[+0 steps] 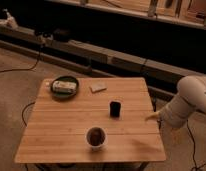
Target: Knock the eraser over
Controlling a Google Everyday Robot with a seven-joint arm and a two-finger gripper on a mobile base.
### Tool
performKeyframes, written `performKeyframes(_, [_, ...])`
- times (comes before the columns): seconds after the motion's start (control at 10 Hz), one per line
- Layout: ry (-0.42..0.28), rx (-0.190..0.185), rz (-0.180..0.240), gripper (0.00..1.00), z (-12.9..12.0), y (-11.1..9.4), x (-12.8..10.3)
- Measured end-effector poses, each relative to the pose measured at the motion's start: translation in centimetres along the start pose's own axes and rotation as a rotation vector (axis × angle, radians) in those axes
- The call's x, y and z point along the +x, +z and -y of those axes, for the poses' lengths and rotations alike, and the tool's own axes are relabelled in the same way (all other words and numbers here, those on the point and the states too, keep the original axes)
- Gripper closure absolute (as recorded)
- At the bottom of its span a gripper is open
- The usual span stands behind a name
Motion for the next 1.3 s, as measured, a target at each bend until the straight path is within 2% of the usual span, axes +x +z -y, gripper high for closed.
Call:
performKeyframes(0.3, [-0.002, 0.0, 0.006, 0.2, 0.1, 0.2, 0.1])
performKeyframes(0.4, [-0.004, 0.004, 0.024, 0.2, 0.4, 0.5, 0.2])
performKeyframes(0.5, [-0.017, 0.021, 0.062, 0.2, 1.3, 0.8, 0.3])
performKeyframes(0.8, [-0.025, 0.038, 0.114, 0.2, 2.2, 1.4, 1.2])
performKeyframes(0.9, [-0.028, 0.033, 0.133, 0.23, 2.5, 1.9, 1.7])
performKeyframes(1.0, [-0.032, 0.028, 0.148, 0.31, 2.9, 2.3, 1.9])
performKeyframes(1.3, [-0.048, 0.026, 0.19, 0.61, 4.3, 3.6, 2.4])
